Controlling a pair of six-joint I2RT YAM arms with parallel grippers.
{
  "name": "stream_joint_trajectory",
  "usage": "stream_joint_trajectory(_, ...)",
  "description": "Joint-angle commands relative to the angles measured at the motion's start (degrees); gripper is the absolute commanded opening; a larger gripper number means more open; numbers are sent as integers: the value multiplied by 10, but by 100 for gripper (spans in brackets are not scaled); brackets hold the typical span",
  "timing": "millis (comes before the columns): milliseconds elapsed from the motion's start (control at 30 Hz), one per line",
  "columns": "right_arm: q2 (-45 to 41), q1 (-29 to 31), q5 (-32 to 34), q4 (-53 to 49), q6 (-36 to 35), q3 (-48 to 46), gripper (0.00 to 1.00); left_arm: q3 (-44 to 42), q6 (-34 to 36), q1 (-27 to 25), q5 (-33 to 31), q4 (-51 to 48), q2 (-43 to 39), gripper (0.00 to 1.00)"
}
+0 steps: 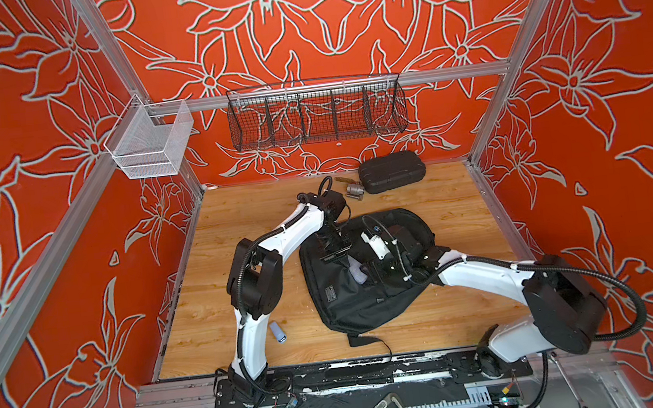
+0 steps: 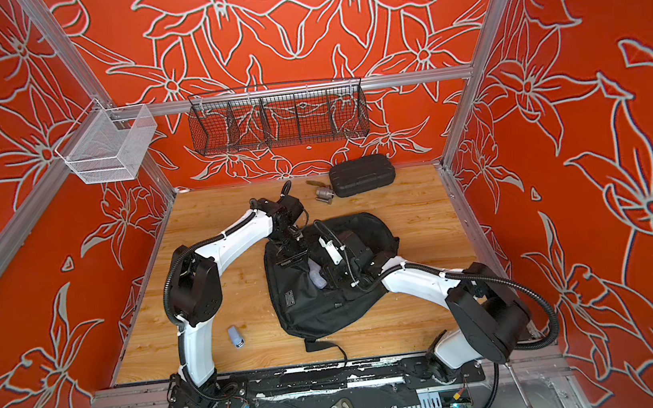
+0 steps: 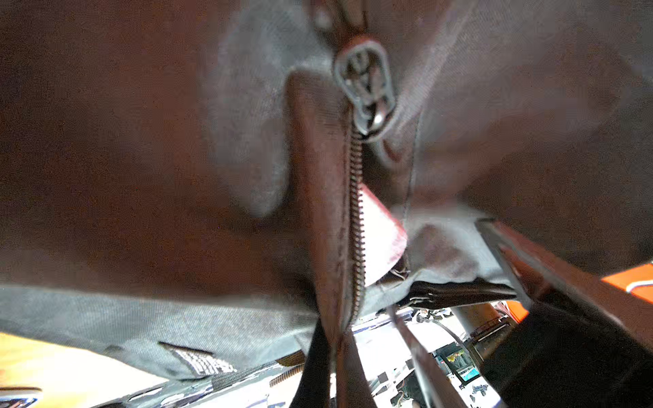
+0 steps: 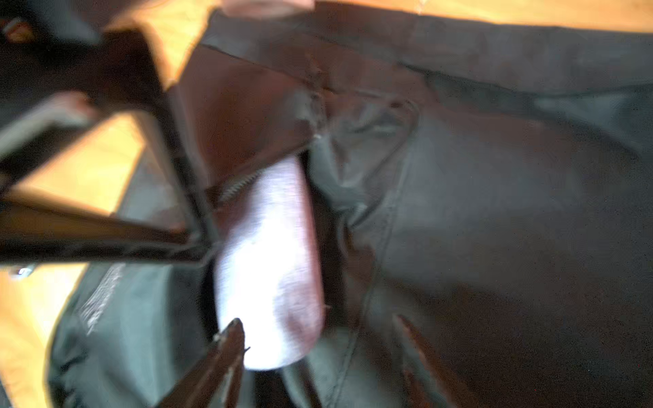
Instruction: Pack the student bag
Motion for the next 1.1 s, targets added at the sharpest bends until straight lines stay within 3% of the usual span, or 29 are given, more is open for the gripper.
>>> stream_joint_trajectory(0, 3, -5, 52, -37, 43, 13, 59, -11, -2, 1, 16, -8, -14, 0)
stream_joint_trajectory(300, 39, -6, 114, -96, 66, 34, 43, -43, -12, -5, 30, 27, -10, 0)
stream_joint_trajectory(400, 76, 2, 61, -89, 49, 54, 39, -52, -16, -5, 40, 42, -6, 0)
stream_joint_trajectory(633, 62, 20, -117, 119, 31, -11, 35, -56, -28, -5, 48, 60, -11, 0)
stream_joint_trajectory(867, 66, 20, -238, 164, -11, -21, 36, -49, -36, -4, 75, 75, -6, 0)
stream_joint_trajectory(933, 86, 22, -249, 178, 2, -17, 36, -43, -37, -4, 77, 77, -5, 0)
stream_joint_trajectory(1067, 101, 23, -199, 183, 33, -22, 36, -35, -34, 0, 70, 72, -6, 0)
